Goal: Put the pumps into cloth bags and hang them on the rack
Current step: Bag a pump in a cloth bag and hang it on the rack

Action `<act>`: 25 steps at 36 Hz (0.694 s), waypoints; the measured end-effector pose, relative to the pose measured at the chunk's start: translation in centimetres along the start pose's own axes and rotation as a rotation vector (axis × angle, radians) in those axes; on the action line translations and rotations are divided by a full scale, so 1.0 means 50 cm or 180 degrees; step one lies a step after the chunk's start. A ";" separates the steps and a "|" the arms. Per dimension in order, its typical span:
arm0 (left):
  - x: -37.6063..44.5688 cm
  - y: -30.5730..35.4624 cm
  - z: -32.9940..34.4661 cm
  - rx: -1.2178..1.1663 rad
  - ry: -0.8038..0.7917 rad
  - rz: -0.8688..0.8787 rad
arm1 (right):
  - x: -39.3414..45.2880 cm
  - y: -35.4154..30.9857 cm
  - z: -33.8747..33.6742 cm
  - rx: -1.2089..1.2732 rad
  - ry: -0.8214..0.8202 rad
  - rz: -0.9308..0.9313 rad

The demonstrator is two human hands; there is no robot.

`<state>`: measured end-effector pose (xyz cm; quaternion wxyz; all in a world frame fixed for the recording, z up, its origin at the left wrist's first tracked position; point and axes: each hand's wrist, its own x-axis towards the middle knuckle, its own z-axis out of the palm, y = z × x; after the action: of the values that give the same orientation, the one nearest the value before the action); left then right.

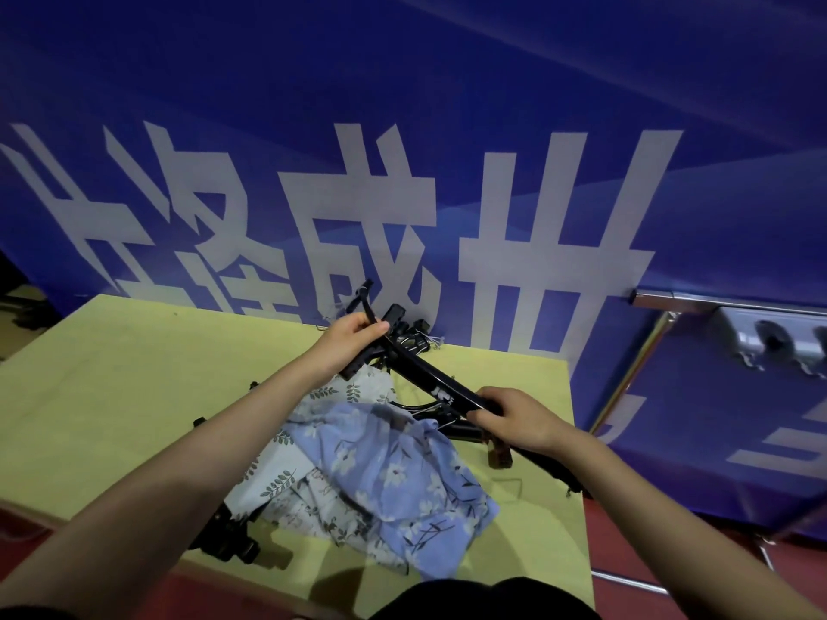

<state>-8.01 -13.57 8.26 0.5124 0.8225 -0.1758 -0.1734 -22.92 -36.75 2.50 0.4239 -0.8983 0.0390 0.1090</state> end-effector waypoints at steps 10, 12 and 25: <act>0.006 0.006 0.018 -0.0999 -0.0206 -0.0337 | 0.006 0.022 -0.004 -0.0194 0.0350 -0.0013; 0.007 0.007 0.022 -0.1005 -0.0201 -0.0302 | 0.005 0.027 -0.009 -0.0119 0.0322 -0.0040; 0.010 -0.002 0.035 -0.0774 0.0245 0.0143 | 0.008 0.031 -0.024 0.0295 0.0131 -0.0158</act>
<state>-8.34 -15.14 7.41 0.6184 0.7563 -0.1521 -0.1502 -22.57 -38.67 1.99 0.4667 -0.8804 0.0305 0.0781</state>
